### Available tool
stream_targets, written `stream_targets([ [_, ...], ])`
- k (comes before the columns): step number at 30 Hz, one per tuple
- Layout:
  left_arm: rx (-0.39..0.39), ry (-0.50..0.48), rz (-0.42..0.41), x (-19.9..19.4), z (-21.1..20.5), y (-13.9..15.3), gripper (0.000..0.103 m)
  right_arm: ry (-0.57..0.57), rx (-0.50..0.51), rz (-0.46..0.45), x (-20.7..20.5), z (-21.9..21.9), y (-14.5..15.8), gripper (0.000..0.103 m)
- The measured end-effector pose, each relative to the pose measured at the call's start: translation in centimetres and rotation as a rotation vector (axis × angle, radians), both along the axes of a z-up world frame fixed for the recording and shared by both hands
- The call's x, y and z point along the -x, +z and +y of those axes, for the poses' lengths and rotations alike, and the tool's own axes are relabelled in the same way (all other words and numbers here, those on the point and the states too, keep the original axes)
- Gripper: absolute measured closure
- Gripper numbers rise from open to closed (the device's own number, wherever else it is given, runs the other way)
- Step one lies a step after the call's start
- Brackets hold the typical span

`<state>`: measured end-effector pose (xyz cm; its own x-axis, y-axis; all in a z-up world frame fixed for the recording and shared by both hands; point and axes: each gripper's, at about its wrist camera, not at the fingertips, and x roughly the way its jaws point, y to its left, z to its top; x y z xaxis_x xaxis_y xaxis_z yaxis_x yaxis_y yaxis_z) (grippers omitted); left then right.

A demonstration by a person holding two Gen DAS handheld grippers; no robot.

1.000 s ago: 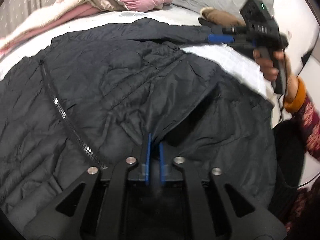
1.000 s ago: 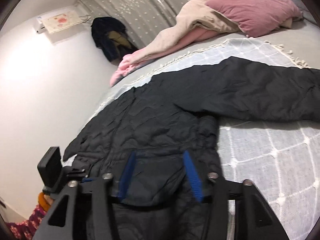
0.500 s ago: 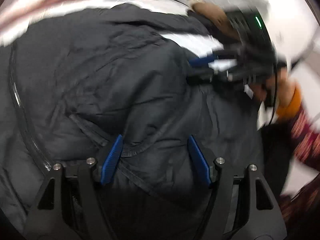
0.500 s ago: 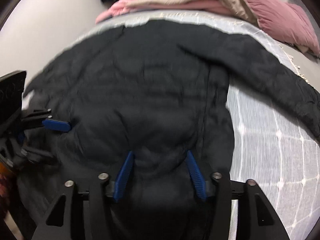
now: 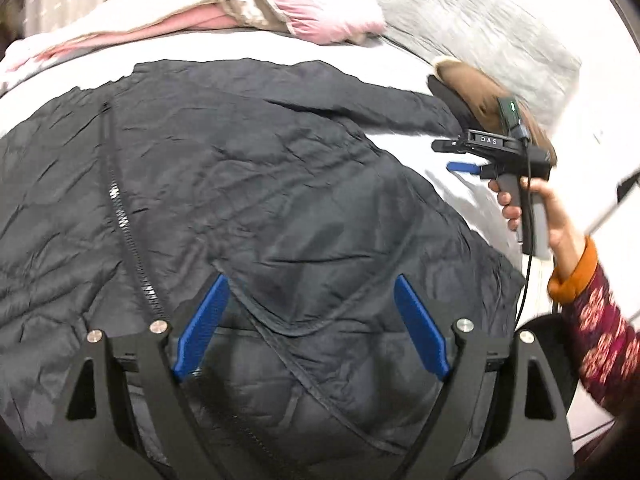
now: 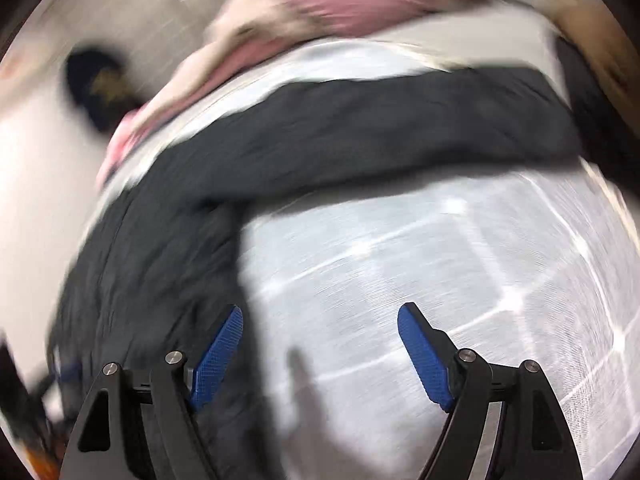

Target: Fold large clothes

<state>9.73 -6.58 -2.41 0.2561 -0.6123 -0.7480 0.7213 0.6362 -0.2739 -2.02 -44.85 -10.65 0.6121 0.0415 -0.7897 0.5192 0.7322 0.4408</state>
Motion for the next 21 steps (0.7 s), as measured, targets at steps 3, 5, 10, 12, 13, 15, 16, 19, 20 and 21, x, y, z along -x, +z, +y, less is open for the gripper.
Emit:
stream_targets([
  [3,-0.016,0.078,-0.017,-0.7,0.6,0.2,0.018,-0.153,-0.115,-0.12,0.6,-3.8,-1.1,0.022],
  [5,-0.071,0.152,-0.073,-1.3,0.8,0.6,0.018,-0.256,-0.195,-0.19,0.5,-6.5,-1.4,0.022],
  [10,-0.191,0.253,-0.12,-4.0,0.8,2.2,0.018,-0.463,-0.263,-0.29,0.3,-9.9,-2.6,0.022],
  [12,-0.18,0.273,-0.129,-4.7,0.9,3.1,0.018,-0.497,-0.226,-0.299,-0.7,-10.4,-2.4,0.023],
  [13,-0.161,0.282,-0.127,-4.9,0.9,3.5,0.018,-0.507,-0.215,-0.305,-0.9,-10.5,-2.4,0.024],
  [15,-0.125,0.29,-0.097,-5.4,1.0,3.4,0.018,-0.549,-0.193,-0.305,-1.5,-10.5,-2.8,0.042],
  [16,-0.119,0.291,-0.085,-5.5,0.6,3.1,0.018,-0.564,-0.194,-0.294,-1.8,-10.8,-3.1,0.063],
  [19,-0.112,0.297,-0.064,-5.6,0.8,2.0,0.018,-0.587,-0.305,-0.33,-1.9,-11.8,-4.5,0.095],
  [20,-0.111,0.307,-0.067,-5.6,1.1,1.6,0.018,-0.596,-0.322,-0.357,-1.0,-12.1,-4.6,0.096],
  [21,-0.107,0.321,-0.07,-5.7,1.5,1.2,0.018,-0.604,-0.316,-0.382,-0.8,-12.3,-4.2,0.097],
])
